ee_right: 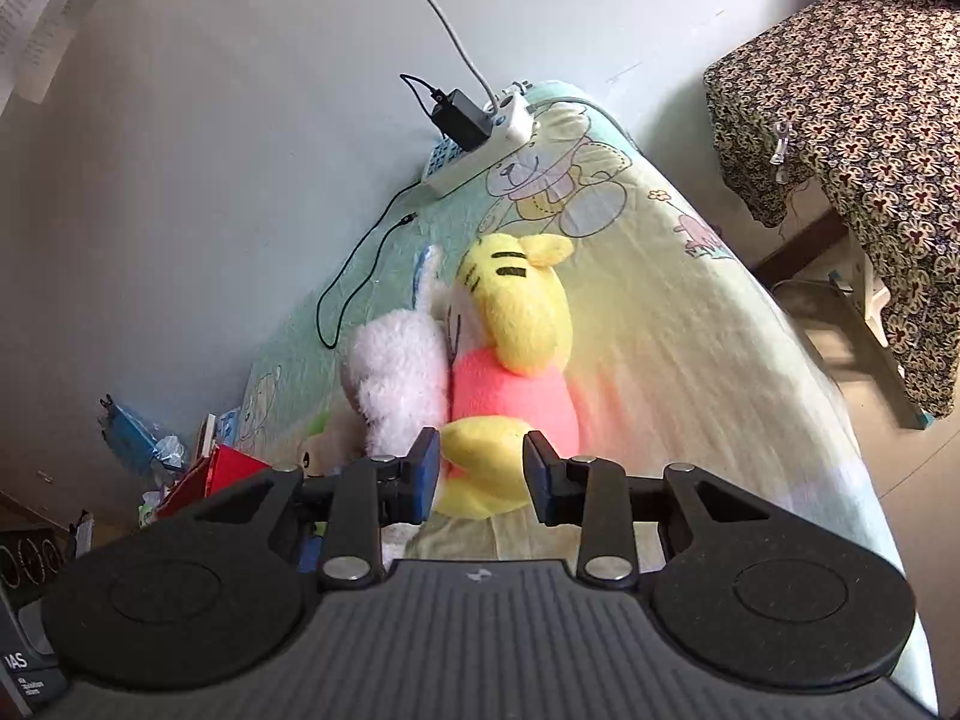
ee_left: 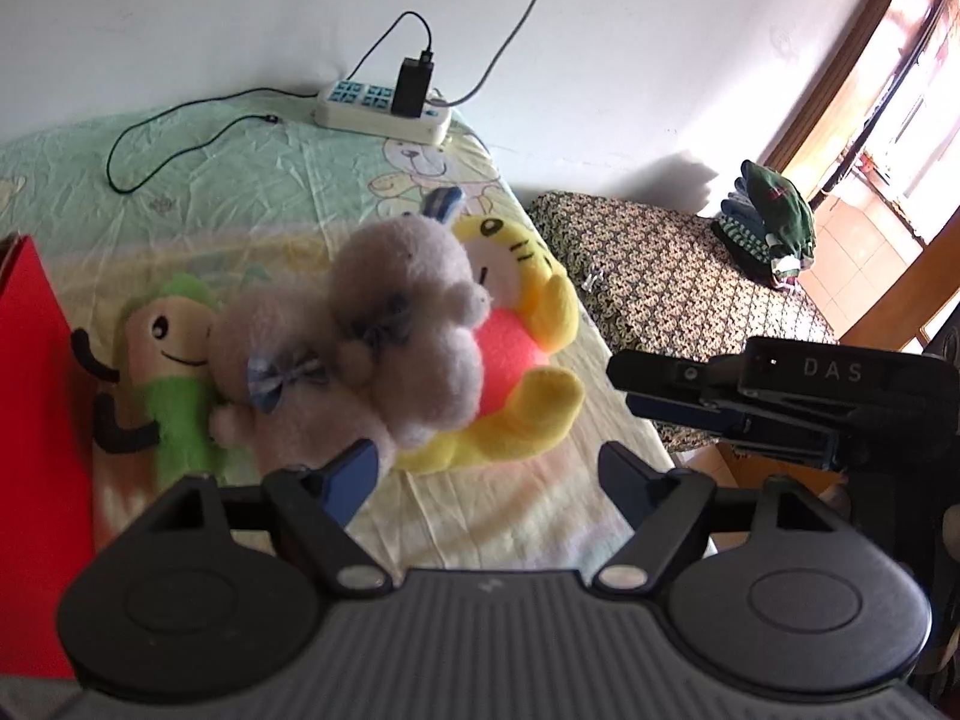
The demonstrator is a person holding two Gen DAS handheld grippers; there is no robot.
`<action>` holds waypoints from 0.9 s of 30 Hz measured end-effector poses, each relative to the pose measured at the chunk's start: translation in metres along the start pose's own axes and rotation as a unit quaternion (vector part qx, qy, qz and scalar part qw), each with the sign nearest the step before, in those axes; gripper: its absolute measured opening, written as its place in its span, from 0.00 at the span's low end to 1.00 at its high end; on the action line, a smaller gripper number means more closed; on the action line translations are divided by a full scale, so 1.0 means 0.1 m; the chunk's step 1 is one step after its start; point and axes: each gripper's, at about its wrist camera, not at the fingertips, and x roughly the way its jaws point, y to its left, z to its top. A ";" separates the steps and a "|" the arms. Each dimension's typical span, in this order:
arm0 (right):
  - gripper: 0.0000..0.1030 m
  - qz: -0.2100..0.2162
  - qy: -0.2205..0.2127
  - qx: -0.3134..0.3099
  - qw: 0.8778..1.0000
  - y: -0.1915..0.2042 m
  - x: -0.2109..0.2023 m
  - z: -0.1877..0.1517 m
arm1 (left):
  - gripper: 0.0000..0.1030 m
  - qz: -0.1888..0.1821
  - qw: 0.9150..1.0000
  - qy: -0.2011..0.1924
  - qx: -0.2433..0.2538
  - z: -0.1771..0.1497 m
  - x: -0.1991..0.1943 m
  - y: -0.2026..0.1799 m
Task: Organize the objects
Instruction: 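Grasp the white bunny with the right gripper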
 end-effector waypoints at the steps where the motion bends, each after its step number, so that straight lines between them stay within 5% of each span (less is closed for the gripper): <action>1: 0.33 0.005 0.002 -0.007 1.000 0.04 0.03 0.03 | 0.79 0.001 1.000 -0.005 -0.006 0.03 0.02 0.02; 8: 0.38 0.044 0.029 -0.041 0.998 0.31 0.39 0.26 | 0.73 0.007 1.000 -0.008 -0.029 0.23 0.24 0.15; 20: 0.39 0.025 0.072 -0.054 0.996 0.35 0.98 0.30 | 0.52 0.011 0.999 0.032 -0.026 0.31 0.71 0.31; 27: 0.29 0.034 0.080 -0.063 0.994 0.34 1.01 0.28 | 0.50 0.004 0.999 0.030 -0.023 0.32 0.70 0.33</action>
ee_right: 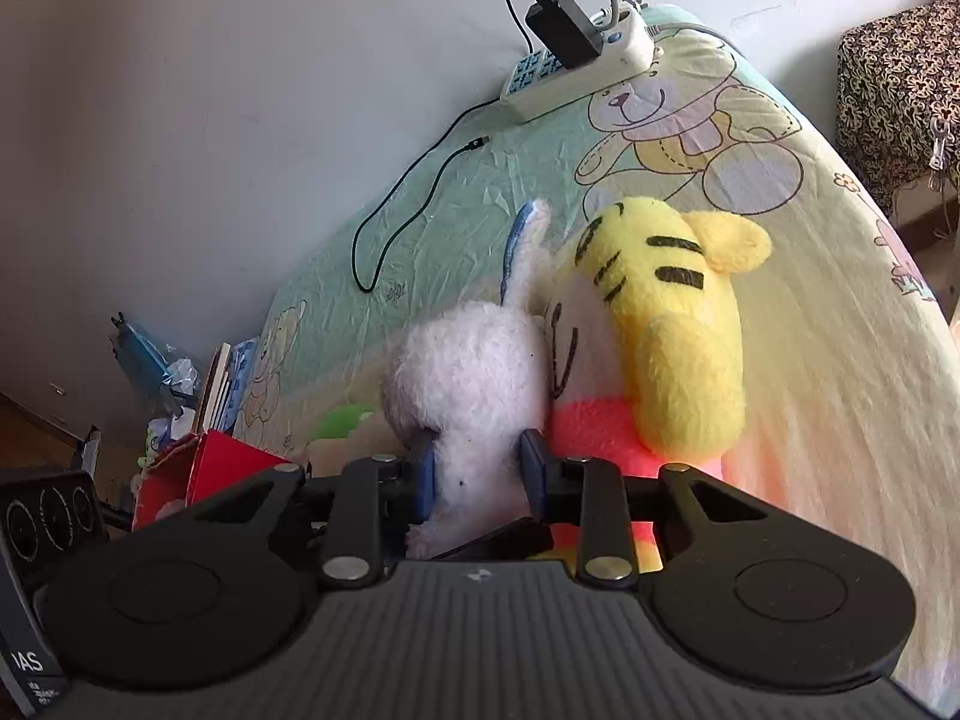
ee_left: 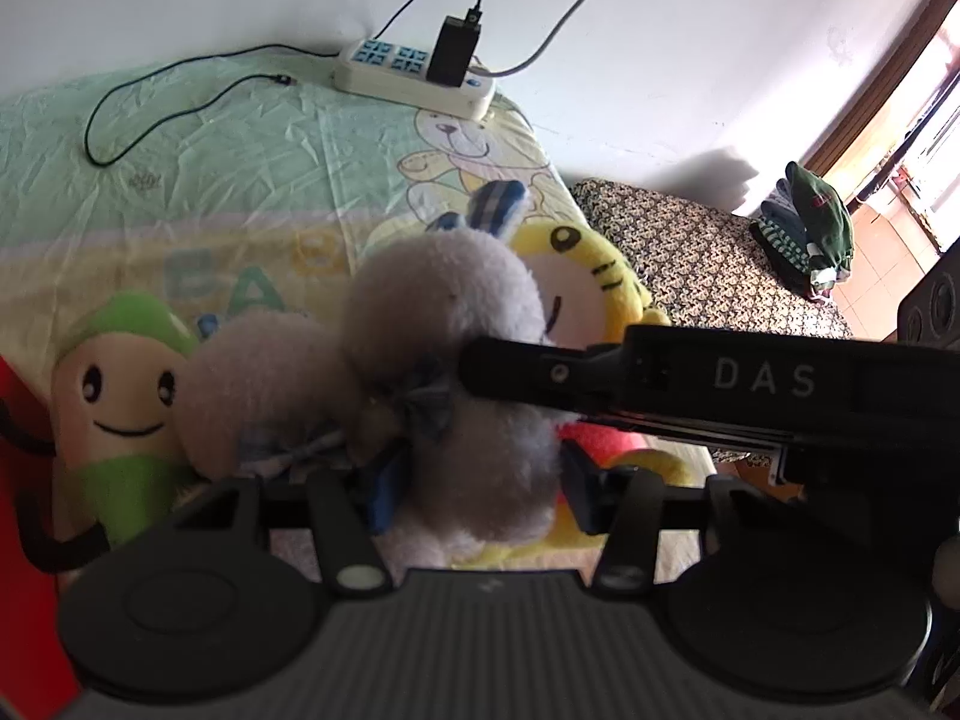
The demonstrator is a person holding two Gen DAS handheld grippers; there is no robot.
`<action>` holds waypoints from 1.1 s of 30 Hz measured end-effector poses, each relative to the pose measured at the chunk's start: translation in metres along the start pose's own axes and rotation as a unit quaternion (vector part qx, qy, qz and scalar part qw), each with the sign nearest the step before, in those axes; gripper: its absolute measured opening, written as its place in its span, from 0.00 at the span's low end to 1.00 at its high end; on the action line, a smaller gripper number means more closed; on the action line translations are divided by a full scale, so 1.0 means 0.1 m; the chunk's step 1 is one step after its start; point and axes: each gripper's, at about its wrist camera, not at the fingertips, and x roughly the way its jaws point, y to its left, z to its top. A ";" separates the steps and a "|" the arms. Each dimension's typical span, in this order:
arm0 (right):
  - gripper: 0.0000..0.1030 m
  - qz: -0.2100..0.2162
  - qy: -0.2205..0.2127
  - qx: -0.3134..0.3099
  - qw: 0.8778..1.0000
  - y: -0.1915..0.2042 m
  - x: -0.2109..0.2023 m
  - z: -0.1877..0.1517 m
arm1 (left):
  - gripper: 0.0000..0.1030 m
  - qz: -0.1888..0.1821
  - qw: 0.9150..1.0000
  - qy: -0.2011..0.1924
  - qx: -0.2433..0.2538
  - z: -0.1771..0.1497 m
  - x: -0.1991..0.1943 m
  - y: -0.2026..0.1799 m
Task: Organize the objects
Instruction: 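Grasp the white bunny with the right gripper, then carry the white bunny into the red box and release it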
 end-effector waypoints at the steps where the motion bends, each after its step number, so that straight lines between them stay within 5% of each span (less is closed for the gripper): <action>1: 0.29 0.001 -0.002 -0.003 1.000 0.01 -0.03 -0.01 | 0.50 -0.001 1.000 -0.002 0.001 0.00 -0.03 -0.01; 21: 0.28 0.023 -0.068 -0.072 0.995 0.46 -0.67 -0.40 | 0.49 -0.023 0.995 -0.086 0.039 -0.40 -0.98 -0.31; 33: 0.28 0.088 -0.087 -0.091 0.988 1.06 -0.60 -0.68 | 0.49 -0.005 0.989 -0.148 0.031 -0.63 -1.77 0.16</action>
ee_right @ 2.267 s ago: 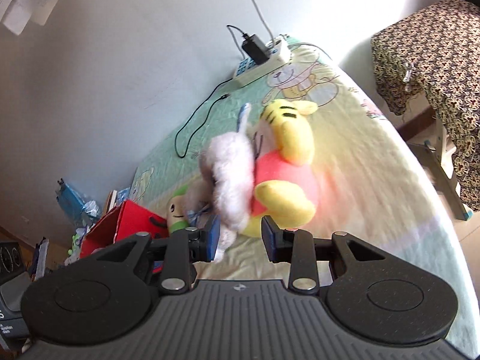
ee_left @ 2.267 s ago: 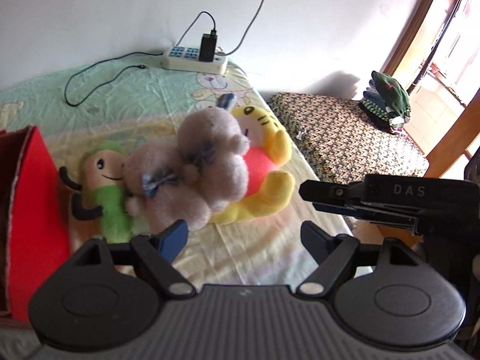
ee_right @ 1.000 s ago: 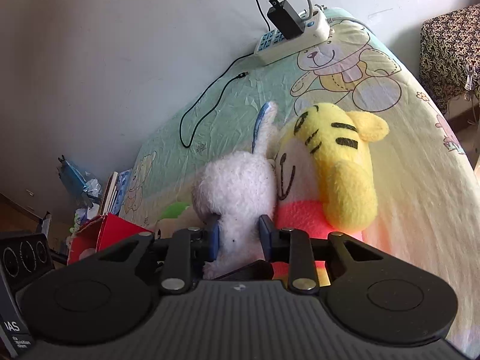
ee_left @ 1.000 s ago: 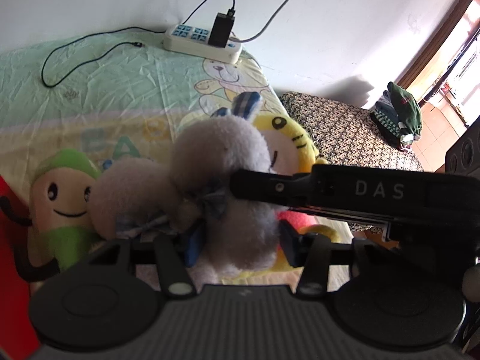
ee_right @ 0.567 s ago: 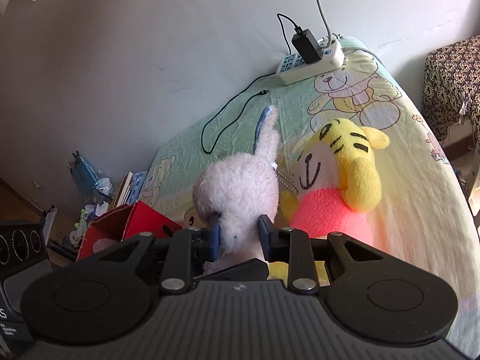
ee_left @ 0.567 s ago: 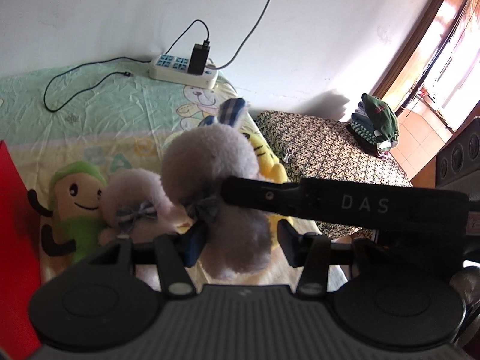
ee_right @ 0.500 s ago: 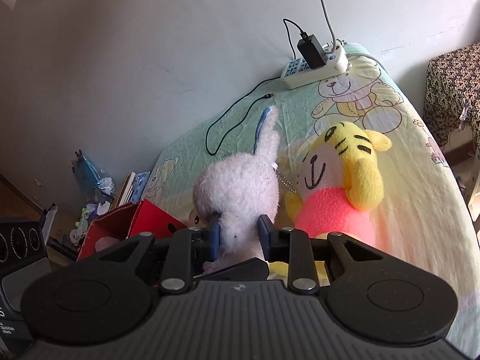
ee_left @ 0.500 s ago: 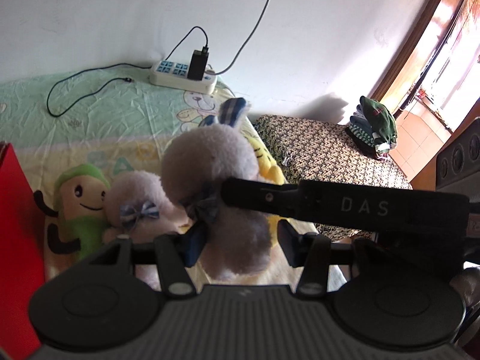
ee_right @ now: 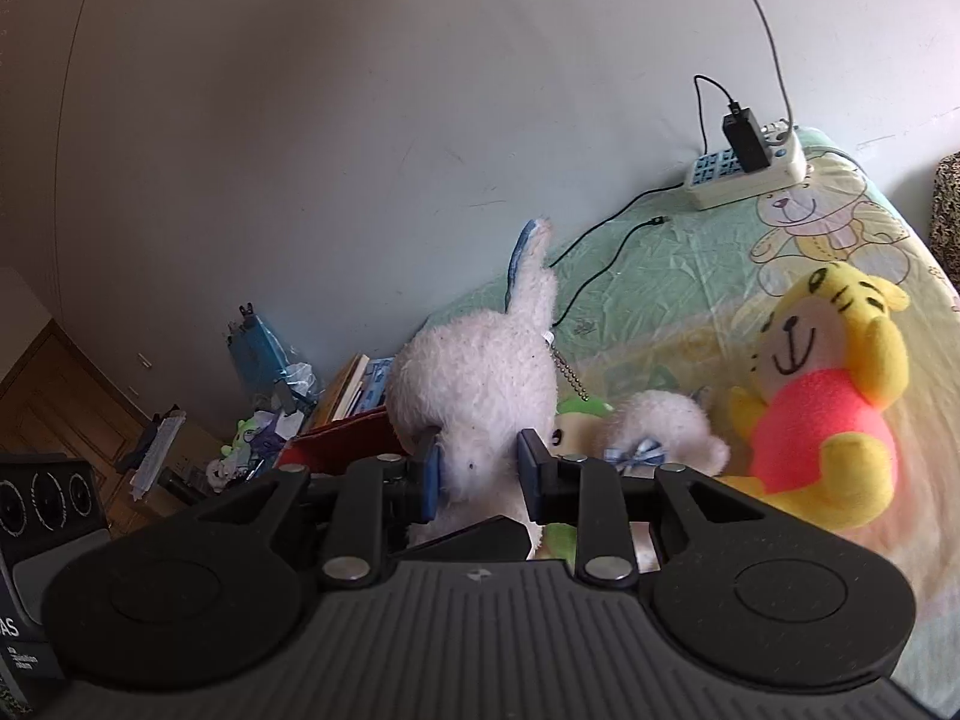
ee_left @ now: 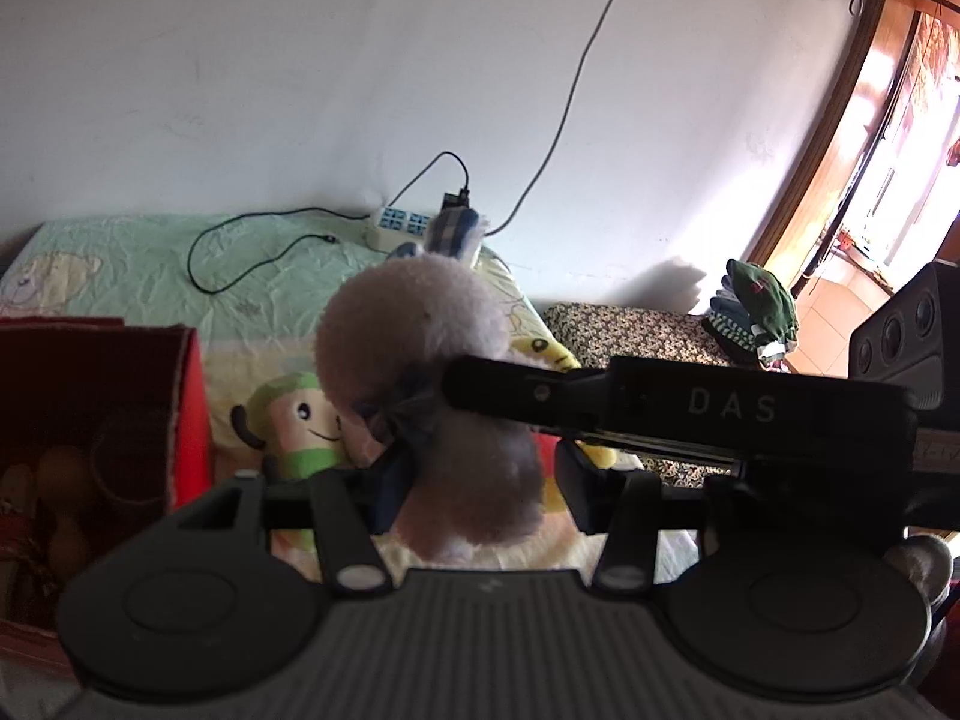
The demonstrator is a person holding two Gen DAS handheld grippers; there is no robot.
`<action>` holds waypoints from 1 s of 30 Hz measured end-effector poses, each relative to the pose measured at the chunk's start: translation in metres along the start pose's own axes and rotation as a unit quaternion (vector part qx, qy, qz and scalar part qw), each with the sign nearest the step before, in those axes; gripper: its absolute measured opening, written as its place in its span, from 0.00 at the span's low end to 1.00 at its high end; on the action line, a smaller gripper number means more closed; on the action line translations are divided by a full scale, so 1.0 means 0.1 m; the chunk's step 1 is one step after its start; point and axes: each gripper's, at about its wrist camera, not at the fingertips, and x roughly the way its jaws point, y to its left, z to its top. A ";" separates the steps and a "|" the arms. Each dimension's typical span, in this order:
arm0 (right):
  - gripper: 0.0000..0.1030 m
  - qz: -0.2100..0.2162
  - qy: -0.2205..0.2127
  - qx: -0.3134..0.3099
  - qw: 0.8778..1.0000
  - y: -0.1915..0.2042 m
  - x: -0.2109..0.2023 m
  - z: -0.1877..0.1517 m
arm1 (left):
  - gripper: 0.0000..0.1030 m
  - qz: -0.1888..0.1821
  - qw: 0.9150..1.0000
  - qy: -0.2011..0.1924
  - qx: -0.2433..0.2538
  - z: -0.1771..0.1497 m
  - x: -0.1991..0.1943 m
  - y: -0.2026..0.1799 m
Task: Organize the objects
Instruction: 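Carry the white bunny into the red box and release it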
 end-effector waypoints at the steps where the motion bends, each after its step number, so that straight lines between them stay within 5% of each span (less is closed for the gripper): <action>1: 0.28 0.004 0.000 -0.003 1.000 0.08 0.05 -0.03 | 0.49 0.000 1.000 -0.005 -0.003 0.00 -0.07 0.08; 14: 0.28 0.038 0.035 -0.003 0.999 0.98 0.93 -0.29 | 0.49 0.040 0.998 -0.020 -0.035 -0.07 -0.76 1.24; 30: 0.28 0.005 0.132 0.107 0.985 1.35 2.07 -0.80 | 0.49 0.083 0.993 0.046 -0.066 -0.14 -0.65 2.48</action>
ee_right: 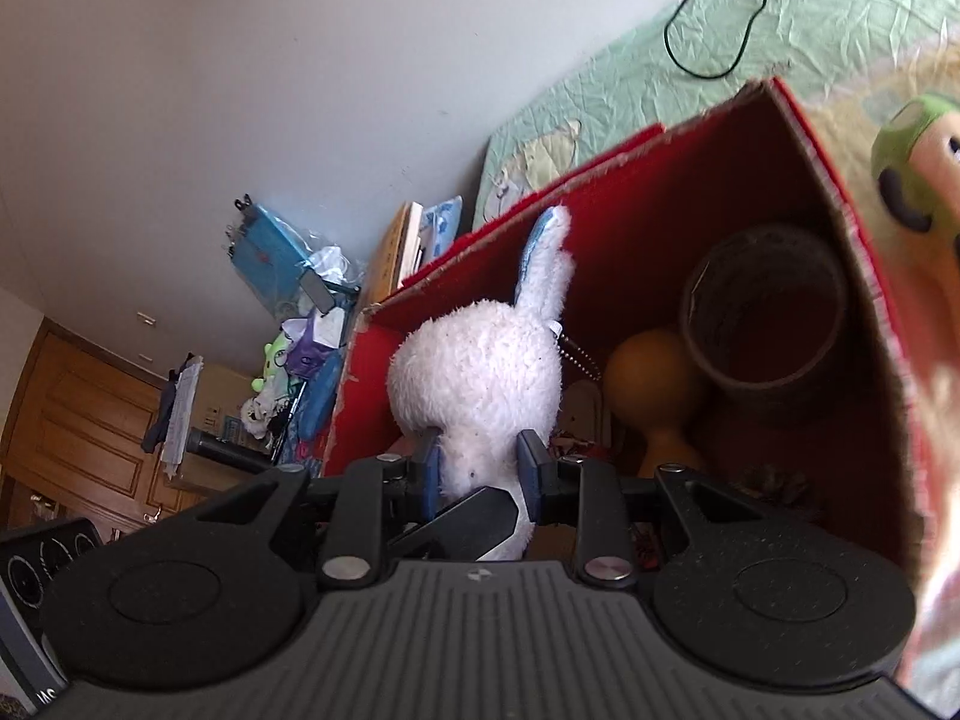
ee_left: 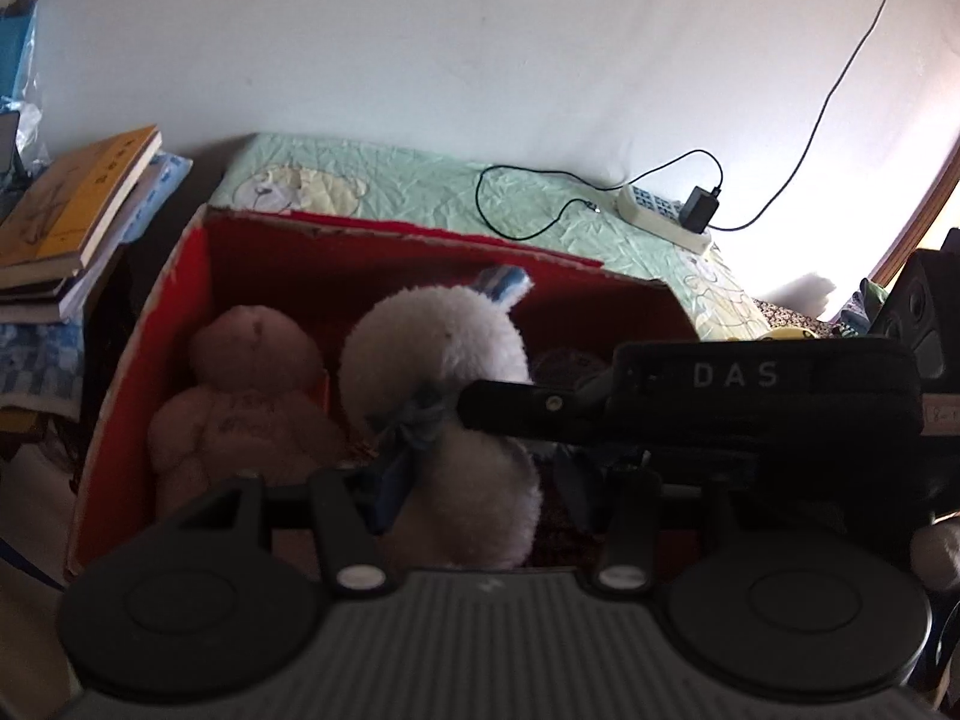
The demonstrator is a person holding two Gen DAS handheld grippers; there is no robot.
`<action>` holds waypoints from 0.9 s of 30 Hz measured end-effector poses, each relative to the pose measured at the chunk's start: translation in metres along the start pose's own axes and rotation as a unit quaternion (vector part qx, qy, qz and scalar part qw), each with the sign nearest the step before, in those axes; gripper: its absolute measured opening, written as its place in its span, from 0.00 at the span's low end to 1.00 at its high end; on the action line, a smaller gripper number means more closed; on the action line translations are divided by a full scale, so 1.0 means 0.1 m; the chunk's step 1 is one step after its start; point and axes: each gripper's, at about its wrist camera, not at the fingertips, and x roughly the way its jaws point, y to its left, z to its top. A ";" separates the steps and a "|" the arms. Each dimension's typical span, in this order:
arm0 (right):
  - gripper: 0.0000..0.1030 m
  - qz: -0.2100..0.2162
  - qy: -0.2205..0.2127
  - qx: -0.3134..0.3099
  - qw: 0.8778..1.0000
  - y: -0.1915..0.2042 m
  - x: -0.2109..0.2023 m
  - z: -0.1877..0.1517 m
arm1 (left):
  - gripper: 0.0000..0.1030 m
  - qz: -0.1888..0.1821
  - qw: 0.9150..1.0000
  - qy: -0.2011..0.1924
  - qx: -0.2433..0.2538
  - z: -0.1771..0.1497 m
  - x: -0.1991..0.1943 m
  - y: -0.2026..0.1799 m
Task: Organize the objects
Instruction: 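Carry the white bunny into the red box and release it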
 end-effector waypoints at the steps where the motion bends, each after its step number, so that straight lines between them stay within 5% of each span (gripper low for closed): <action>1: 0.28 -0.005 0.003 0.005 1.000 0.00 0.05 0.00 | 0.49 0.003 1.000 0.005 -0.003 0.01 0.03 0.04; 7: 0.29 -0.061 0.027 0.008 0.998 -0.02 0.26 -0.03 | 0.49 0.001 1.000 0.029 -0.012 -0.06 0.18 0.17; 18: 0.32 -0.071 0.014 0.007 0.997 -0.12 0.01 -0.05 | 0.56 -0.005 1.000 0.028 0.007 -0.14 0.08 0.21; 27: 0.20 -0.081 0.013 -0.011 0.997 -0.04 0.11 -0.08 | 0.56 0.005 1.000 0.010 0.019 -0.11 -0.07 0.16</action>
